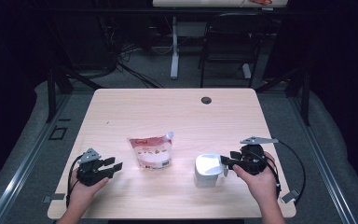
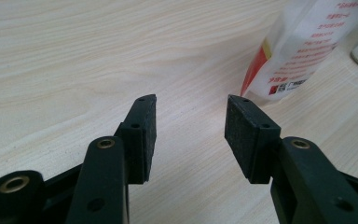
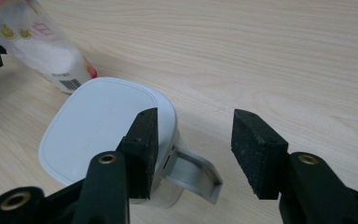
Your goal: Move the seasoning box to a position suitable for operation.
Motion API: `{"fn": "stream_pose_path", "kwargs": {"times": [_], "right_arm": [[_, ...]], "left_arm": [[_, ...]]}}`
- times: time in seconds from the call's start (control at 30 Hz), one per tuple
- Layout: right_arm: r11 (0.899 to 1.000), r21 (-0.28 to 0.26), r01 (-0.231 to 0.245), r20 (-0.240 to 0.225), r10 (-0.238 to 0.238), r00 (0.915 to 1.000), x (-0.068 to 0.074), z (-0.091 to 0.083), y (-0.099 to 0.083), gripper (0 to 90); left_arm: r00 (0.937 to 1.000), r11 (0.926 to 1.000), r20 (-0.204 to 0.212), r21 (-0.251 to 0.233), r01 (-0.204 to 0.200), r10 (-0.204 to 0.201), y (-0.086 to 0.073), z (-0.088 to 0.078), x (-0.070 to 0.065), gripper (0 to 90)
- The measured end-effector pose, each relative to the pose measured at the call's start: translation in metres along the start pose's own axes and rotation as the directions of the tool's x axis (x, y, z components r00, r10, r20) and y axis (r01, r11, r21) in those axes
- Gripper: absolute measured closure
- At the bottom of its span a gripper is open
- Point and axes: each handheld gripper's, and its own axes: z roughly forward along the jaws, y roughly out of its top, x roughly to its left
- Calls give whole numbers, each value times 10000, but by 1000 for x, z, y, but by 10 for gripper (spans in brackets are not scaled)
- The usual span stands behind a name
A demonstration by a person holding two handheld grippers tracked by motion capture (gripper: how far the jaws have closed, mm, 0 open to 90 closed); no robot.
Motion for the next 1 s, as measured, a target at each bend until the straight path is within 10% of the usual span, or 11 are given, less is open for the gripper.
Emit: {"fn": "stream_pose_path", "kwargs": {"times": [1.0], "right_arm": [[9991,-37,-434,-711,430,9965,-5,-2,-3,663]], "left_arm": [[10000,10000,-64,-5,-21,21,0,0,0,536]]}}
